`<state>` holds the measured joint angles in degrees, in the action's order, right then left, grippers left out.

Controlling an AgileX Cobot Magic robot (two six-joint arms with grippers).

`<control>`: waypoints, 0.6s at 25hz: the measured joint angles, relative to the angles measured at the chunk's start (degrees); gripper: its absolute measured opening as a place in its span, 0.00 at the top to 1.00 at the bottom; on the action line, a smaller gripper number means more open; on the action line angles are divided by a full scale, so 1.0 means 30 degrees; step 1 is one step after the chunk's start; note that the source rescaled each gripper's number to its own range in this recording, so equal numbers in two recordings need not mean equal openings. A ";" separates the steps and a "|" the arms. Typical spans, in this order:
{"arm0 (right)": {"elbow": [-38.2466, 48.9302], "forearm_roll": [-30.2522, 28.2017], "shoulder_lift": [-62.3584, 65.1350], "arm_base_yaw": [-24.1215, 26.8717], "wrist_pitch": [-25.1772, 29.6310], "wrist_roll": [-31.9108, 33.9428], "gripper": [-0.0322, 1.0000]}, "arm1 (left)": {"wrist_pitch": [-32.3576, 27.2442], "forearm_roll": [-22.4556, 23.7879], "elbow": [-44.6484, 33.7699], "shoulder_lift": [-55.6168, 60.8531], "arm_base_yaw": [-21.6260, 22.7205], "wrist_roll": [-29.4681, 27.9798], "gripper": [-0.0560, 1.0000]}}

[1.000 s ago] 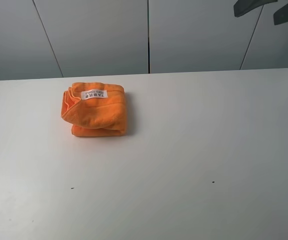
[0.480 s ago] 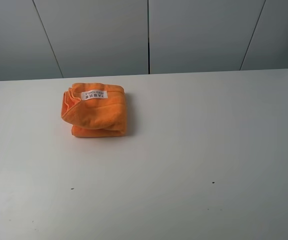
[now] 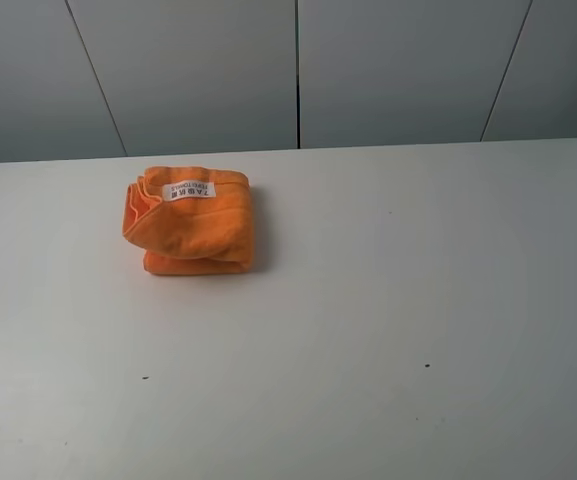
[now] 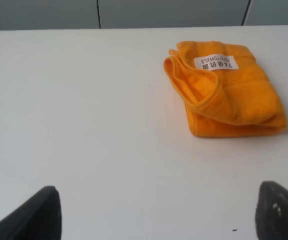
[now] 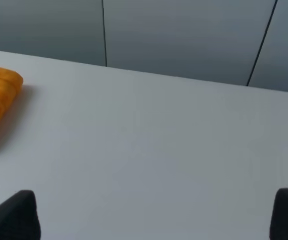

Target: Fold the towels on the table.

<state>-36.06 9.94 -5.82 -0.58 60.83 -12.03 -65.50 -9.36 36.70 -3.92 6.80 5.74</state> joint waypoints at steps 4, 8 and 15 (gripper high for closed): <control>0.0183 -0.0111 0.1769 0.0000 0.0871 0.0271 0.00 | 0.0039 0.0242 -0.0299 0.1210 0.0000 0.0423 0.00; 0.0183 -0.0111 0.1902 0.0000 0.1682 0.0716 0.00 | -0.0306 0.0891 -0.0603 0.1308 0.0000 0.0569 0.00; 0.0183 -0.0027 0.1902 0.0000 0.2643 0.1090 0.00 | -0.0633 0.0737 -0.1668 0.1308 0.0000 0.0612 0.00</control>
<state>-35.51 9.86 -0.11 -0.58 68.76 -8.76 -67.40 -7.15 31.70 0.00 6.80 7.58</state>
